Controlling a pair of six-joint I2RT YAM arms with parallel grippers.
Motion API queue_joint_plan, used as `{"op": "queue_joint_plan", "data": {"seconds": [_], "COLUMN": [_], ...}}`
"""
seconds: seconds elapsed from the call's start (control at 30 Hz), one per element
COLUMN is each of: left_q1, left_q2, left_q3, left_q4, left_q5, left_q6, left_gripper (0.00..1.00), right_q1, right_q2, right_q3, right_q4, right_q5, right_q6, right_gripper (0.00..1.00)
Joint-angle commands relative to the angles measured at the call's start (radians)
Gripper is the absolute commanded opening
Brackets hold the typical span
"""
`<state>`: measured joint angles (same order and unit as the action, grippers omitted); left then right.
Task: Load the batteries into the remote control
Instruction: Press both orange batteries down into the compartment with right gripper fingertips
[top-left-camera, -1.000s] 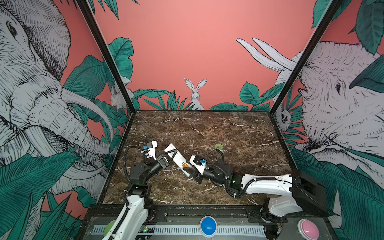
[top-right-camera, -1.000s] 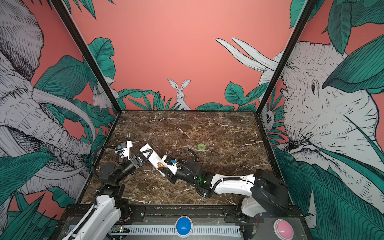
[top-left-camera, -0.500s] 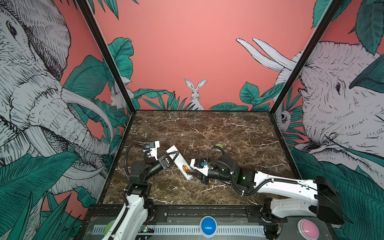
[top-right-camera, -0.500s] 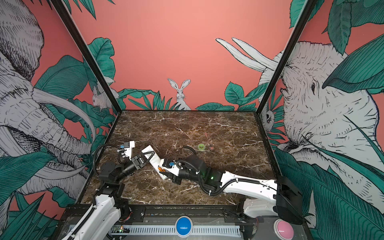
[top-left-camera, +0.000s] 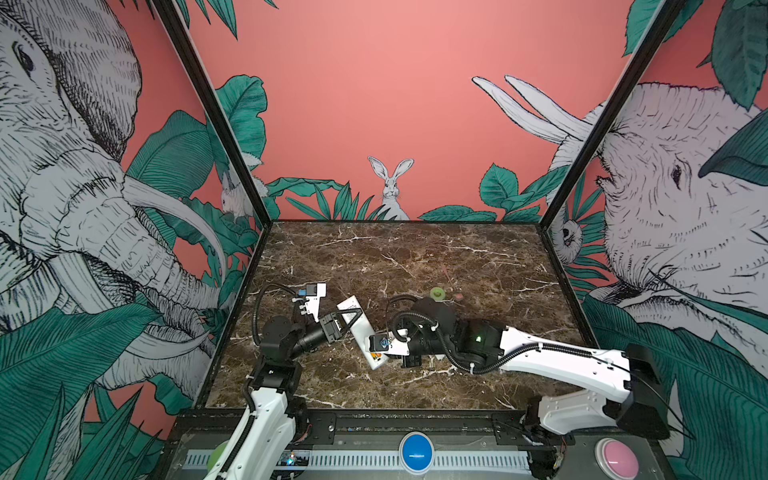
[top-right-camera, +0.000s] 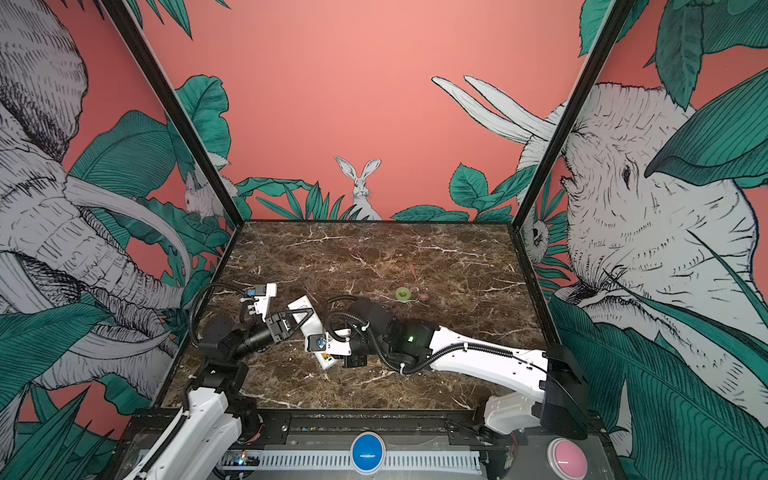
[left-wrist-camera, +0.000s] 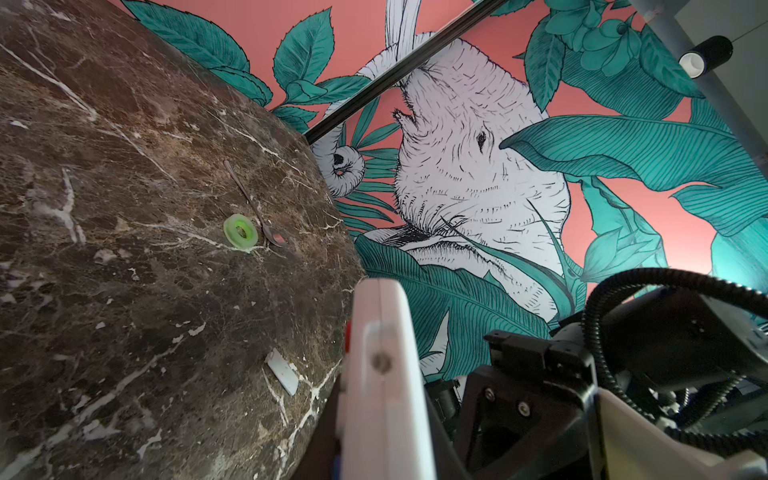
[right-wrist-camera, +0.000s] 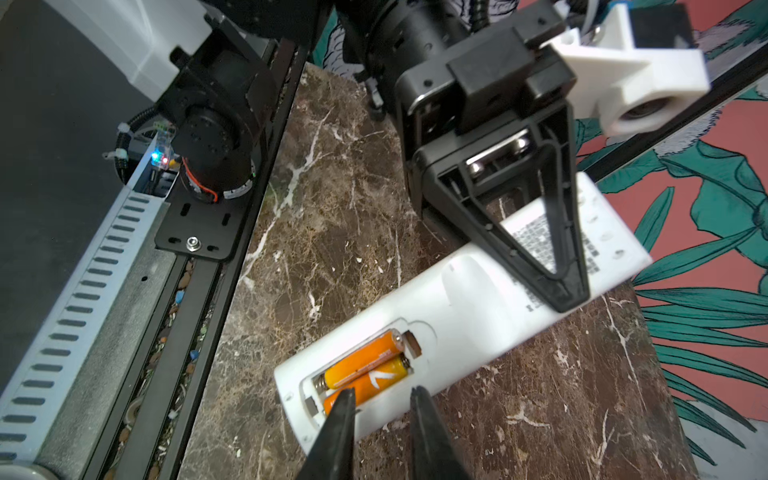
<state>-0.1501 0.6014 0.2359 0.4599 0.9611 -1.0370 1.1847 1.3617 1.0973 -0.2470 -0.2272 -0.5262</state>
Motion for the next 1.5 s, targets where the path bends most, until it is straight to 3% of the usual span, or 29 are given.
{"op": "queue_joint_plan", "data": {"seconds": [0.0,0.93,1.47], "left_q1": [-0.003,-0.005,-0.007], "left_q2": [-0.015,-0.019,-0.021], "left_q3": [0.036,0.032,0.031], "left_q4": [-0.012,-0.012,-0.007], "left_q5": [0.042,0.051,0.048], "left_q6": [0.023,0.021,0.016], "left_gripper": [0.0,0.0,0.0], "right_q1": [0.006,0.023,0.024], "right_q2": [0.01,0.091,0.123], "right_q3": [0.039,0.077,0.083], "right_q4": [-0.041,0.05,0.019], "right_q5": [-0.046,-0.025,-0.01], "right_q6": [-0.055,-0.075,-0.101], "right_gripper": [0.24,0.21,0.19]}}
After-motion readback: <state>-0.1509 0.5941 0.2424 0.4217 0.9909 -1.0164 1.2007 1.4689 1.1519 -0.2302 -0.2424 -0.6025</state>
